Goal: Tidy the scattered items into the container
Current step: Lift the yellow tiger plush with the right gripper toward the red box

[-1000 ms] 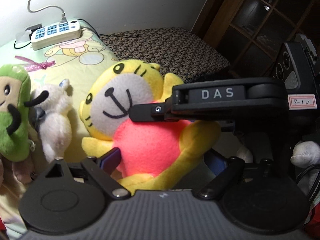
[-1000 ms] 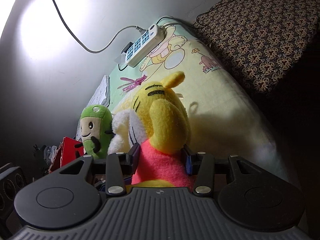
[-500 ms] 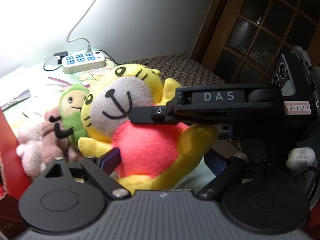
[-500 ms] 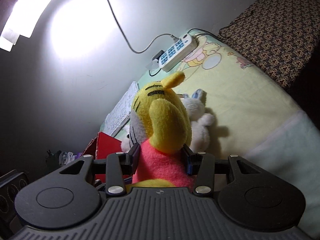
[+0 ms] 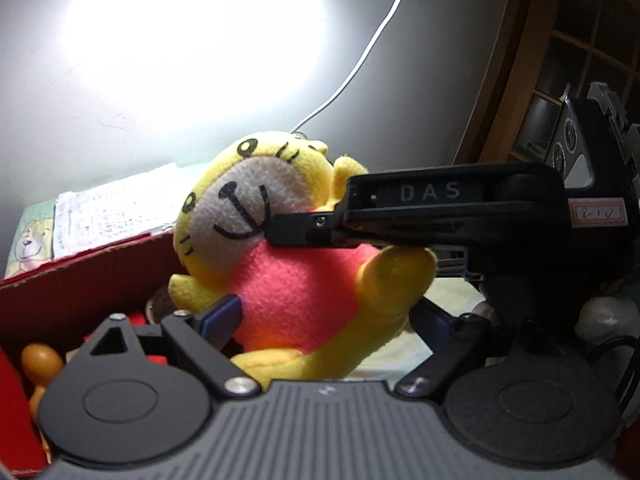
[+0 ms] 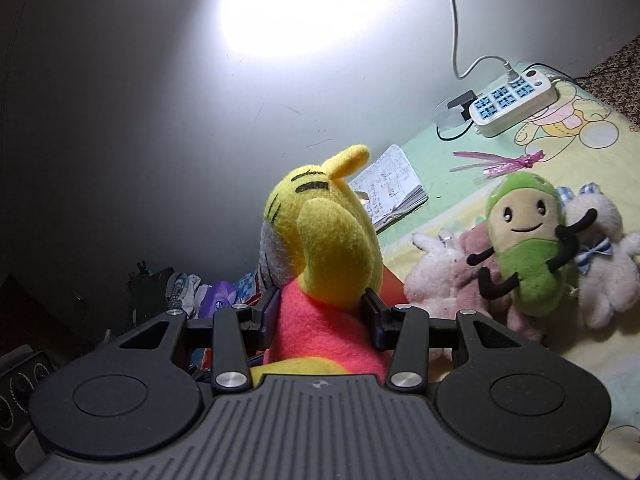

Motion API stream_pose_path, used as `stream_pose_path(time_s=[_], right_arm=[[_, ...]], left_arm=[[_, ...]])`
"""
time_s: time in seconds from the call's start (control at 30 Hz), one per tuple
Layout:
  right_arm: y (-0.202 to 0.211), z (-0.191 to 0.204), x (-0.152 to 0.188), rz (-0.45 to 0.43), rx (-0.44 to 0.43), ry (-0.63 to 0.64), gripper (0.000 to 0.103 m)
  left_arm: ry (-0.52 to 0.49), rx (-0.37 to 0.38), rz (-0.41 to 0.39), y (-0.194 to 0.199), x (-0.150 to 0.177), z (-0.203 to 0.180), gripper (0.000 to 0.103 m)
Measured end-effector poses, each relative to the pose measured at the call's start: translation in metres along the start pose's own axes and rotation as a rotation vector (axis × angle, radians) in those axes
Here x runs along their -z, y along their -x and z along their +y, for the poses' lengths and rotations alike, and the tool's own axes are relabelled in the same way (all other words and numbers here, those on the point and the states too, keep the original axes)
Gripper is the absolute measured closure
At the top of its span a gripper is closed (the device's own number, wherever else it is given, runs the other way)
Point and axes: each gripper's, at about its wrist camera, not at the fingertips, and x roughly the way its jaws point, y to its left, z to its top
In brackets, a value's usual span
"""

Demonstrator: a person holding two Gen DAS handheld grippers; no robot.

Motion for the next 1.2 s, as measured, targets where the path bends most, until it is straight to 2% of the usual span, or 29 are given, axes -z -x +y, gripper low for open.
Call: stream_pose_path(time_s=[0.13,0.23,0.47,0.6,0.73,0.9,0.97,1.2], right_arm=[[-0.026,0.020,0.006,0.003,0.066,0.058,0.057],[-0.049,0.034,0.012,0.032,0.167,0.134,0.058],[-0.083,0.056,0.024,0.084,0.265,0.284,0.058],[-0.106,0.049,0.030,0.174,0.308,0.259,0.059],[-0.114,0.049,0.037,0.169,0.362,0.283,0.060],[-0.125,0.048,0.037,0.172,0.371,0.331,0.062],[-0.127,0.047,0.037,0.173,0.367,0.330,0.063],[-0.121,0.044,0.037,0.164,0.318,0.307,0.055]], left_arm=[[0.026,-0.017,0.012,0.000,0.007,0.030,0.012],[0.044,-0.023,0.036,0.005,0.017,0.053,0.011],[0.087,-0.018,0.065,-0.004,0.028,0.085,0.008],[0.093,-0.019,0.109,-0.020,0.032,0.095,0.008],[0.106,-0.006,0.125,-0.031,0.032,0.103,0.008],[0.109,-0.019,0.146,-0.032,0.030,0.096,0.008],[0.118,-0.023,0.157,-0.037,0.031,0.100,0.003],[0.132,-0.004,0.169,-0.033,0.034,0.095,0.000]])
